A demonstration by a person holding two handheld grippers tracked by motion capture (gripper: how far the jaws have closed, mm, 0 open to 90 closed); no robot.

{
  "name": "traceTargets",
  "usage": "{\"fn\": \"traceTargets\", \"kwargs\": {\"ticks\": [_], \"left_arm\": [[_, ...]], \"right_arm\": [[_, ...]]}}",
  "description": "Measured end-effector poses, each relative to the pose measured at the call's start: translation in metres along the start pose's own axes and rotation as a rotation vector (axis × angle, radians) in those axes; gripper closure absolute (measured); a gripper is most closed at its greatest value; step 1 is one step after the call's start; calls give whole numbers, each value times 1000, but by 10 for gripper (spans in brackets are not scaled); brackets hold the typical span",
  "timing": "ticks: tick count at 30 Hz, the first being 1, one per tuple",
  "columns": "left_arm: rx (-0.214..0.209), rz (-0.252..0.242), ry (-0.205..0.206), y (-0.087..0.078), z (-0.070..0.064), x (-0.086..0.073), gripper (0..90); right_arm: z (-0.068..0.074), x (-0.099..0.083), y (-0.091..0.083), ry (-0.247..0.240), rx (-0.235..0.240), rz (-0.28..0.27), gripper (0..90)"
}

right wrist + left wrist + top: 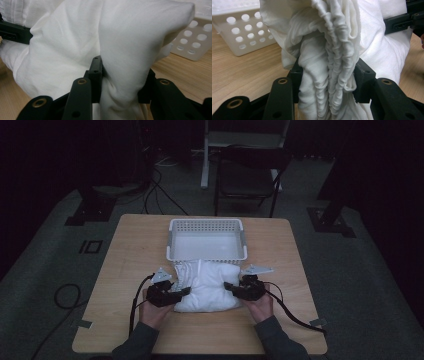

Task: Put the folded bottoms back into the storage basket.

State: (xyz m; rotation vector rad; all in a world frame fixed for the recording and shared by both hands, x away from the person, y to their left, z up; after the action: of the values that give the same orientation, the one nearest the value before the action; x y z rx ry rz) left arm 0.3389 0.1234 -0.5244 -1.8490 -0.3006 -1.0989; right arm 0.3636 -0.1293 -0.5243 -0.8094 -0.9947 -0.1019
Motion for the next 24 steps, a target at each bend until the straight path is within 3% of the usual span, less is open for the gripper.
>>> {"fn": "traceTargets", "kwargs": {"ticks": [24], "left_arm": [[0,-23,16,-10,-2,13,539]], "right_arm": [[3,13,-8,-24,-1,-16,651]]}}
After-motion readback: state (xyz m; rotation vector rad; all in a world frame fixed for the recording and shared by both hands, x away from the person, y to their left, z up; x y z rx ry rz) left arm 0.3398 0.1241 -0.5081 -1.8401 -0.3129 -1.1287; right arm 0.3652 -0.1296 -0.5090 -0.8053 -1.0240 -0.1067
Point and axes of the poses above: each handheld gripper's, and its own axes: y roughly forward along the jaws, x roughly out of its top, z roughly to its left, the point moved 5 cm from there along y, roughly forward along the jaws, and after that the axes turned 7 degrees about x, right-handed, at the moved point
